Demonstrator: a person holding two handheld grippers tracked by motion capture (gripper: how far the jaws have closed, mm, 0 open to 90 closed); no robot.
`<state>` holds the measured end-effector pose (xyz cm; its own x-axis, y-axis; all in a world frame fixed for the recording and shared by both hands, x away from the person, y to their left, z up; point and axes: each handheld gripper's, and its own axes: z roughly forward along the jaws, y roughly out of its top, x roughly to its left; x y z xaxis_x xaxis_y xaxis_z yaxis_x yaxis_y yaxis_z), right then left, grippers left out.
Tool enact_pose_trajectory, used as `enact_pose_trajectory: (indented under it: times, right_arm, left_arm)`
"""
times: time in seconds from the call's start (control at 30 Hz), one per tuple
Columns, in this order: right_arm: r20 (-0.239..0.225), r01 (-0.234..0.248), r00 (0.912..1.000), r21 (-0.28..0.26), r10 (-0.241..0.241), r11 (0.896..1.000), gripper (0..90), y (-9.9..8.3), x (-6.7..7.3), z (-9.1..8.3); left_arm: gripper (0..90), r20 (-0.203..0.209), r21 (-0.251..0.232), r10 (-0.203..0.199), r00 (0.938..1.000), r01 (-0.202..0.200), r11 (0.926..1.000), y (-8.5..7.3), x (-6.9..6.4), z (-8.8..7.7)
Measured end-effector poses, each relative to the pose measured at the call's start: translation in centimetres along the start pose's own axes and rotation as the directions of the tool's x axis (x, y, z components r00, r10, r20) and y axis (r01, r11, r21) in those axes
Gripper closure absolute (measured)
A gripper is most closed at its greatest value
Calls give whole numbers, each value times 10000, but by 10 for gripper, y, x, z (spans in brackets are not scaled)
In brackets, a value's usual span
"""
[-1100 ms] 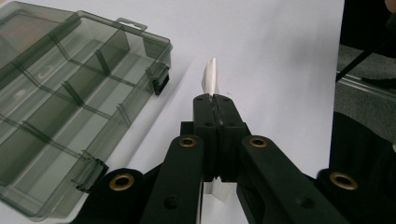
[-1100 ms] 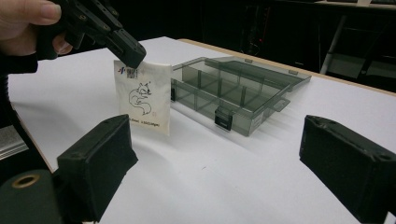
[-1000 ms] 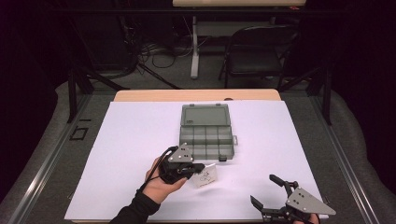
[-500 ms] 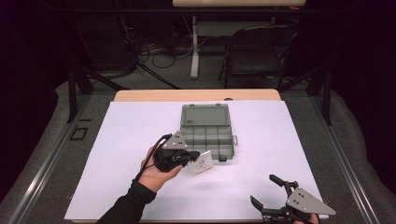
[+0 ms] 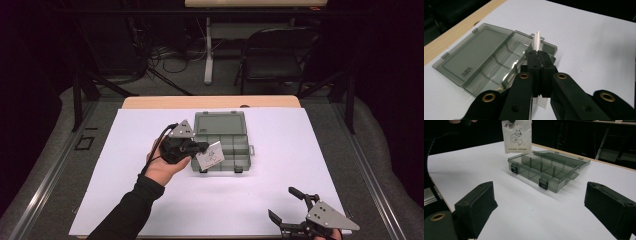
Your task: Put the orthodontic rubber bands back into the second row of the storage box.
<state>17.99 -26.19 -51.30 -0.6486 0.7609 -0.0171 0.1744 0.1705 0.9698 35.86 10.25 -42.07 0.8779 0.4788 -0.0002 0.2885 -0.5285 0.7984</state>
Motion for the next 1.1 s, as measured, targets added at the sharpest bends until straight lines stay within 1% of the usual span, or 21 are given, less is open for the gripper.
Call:
enact_pose_trajectory:
  times: [0.2,0.27,0.37,0.43,0.47,0.5,0.7,0.73,0.8,0.83,0.97,1.03,1.07,1.1]
  right_arm:
    - [0,-30,10000,-24,30,10000,91,0,-1,0]
    - [16,-66,10000,-68,66,10000,91,-1,-1,0]
    - [22,-90,10000,18,90,10000,91,-1,-1,0]
    - [63,-175,9998,-93,176,9998,91,-2,-2,1]
    - [55,-124,9999,23,124,9999,91,-2,-3,0]
    - [67,-114,9999,-44,114,9999,91,-2,-3,0]
    - [12,-113,9999,33,113,9999,91,-2,-3,0]
    - [-23,-107,9999,55,107,9999,91,-2,-3,0]
    - [-26,-81,10000,63,81,9999,91,-2,-3,1]
    - [-22,-69,10000,61,69,10000,91,-2,-3,1]
    - [31,-154,9999,-3,154,9999,91,-2,-3,1]
    - [26,-211,9998,-74,211,9998,91,-3,-4,1]
    - [43,-211,9998,-90,211,9997,91,-3,-4,1]
    - [21,-207,9998,-29,208,9998,91,-3,-4,1]
  left_arm:
    - [897,-133,20,-107,9999,107,9999,8,12,-2]
    - [897,-152,47,-117,9998,118,9999,9,15,-1]
    - [897,-149,121,-120,9998,122,9999,12,18,1]
    - [897,-148,143,-93,9998,95,9999,13,20,3]
    - [897,-146,167,-93,9999,96,9998,14,21,4]
    - [897,-120,178,-111,9999,113,9998,15,22,6]
    - [897,-72,274,-82,9999,84,9996,17,26,13]
    - [897,-20,314,-73,10000,73,9995,18,27,16]
    - [896,-17,369,-65,10000,65,9993,18,28,18]
    - [897,52,507,-26,10000,24,9987,18,29,21]
    - [897,140,687,2,9999,-12,9976,16,32,29]
    - [897,164,704,-79,9998,68,9975,16,33,31]
    - [897,181,762,-51,9998,37,9971,16,33,32]
    - [897,189,782,-58,9998,43,9969,16,34,34]
